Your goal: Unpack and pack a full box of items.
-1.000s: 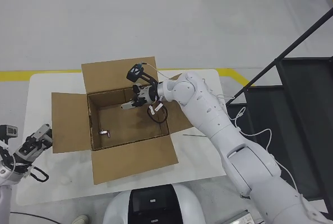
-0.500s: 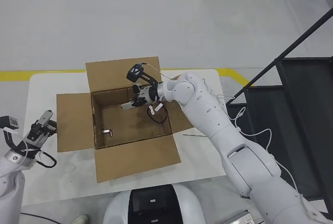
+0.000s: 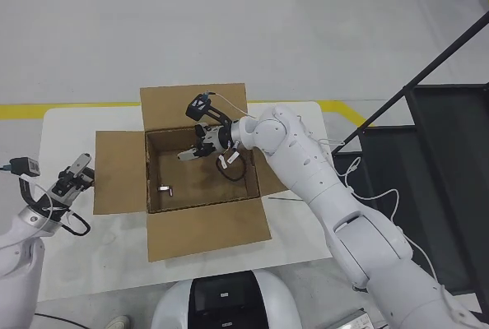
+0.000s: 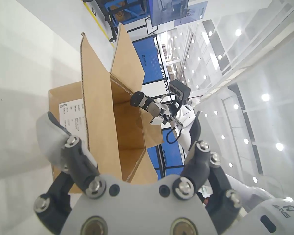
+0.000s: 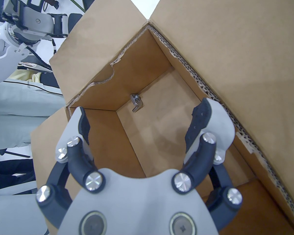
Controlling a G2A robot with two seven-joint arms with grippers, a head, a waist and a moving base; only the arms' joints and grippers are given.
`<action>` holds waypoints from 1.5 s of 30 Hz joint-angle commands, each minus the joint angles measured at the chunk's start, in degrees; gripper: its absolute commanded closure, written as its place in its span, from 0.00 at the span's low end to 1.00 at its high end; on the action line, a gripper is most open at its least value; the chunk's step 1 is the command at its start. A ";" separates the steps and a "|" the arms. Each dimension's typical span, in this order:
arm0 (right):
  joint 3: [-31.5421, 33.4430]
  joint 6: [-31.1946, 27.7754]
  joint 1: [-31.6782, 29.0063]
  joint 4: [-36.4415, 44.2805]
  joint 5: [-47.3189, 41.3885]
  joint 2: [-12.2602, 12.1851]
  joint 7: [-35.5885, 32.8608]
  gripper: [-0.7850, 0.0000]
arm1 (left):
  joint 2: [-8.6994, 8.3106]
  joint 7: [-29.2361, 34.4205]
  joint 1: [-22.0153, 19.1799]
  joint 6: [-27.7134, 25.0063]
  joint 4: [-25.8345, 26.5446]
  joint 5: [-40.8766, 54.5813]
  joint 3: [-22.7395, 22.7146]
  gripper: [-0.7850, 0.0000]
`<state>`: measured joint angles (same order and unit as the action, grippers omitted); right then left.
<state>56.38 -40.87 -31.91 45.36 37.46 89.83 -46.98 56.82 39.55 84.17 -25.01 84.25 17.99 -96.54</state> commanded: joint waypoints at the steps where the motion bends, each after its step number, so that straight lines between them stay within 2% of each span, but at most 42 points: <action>1: 0.00 0.00 0.00 0.00 0.00 0.00 0.00 0.00 | -0.03 -1.45 0.19 -0.14 -0.33 -0.39 -0.93 0.00; 7: -2.41 -2.70 -1.82 1.24 -2.49 0.32 -2.45 0.00 | -0.08 -5.64 3.08 -0.34 1.67 0.79 -4.99 0.00; 12: -7.00 -7.20 -0.17 -1.45 -3.73 1.49 -6.33 0.00 | 0.05 -8.23 5.46 0.13 4.66 2.15 -7.42 0.00; 17: -12.08 -11.50 2.99 -6.86 -1.42 3.54 -4.01 0.00 | 0.18 -8.99 6.13 0.75 6.27 2.04 -8.06 0.00; 20: -15.51 -13.53 4.95 -10.38 3.21 5.07 0.00 0.00 | 0.29 -9.37 5.98 0.87 6.71 1.89 -7.97 0.00; 24: -19.25 -15.20 6.44 -13.77 10.26 7.14 10.31 0.00 | 0.44 -9.87 5.95 0.82 7.19 1.78 -7.90 0.00; 29: -23.52 -15.34 6.62 -17.49 20.52 9.28 25.47 0.00 | 0.57 -10.17 6.38 0.90 7.75 1.68 -8.31 0.00; 35: -27.55 -12.88 7.42 -21.81 29.82 11.57 38.04 0.00 | 0.74 -10.47 6.52 1.63 8.40 1.44 -8.34 0.00; 41: -30.40 -10.60 8.72 -25.53 35.37 13.79 42.35 0.00 | 0.97 -10.27 5.97 2.09 8.82 1.19 -7.25 0.00; 45: -30.48 -10.45 8.69 -26.02 35.40 14.02 42.78 0.00 | 1.13 -10.32 5.35 2.13 8.71 1.00 -6.48 0.00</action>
<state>25.87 -51.28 -23.21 19.29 72.92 103.88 -4.15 57.91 29.29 89.70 -22.82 93.01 19.06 -103.23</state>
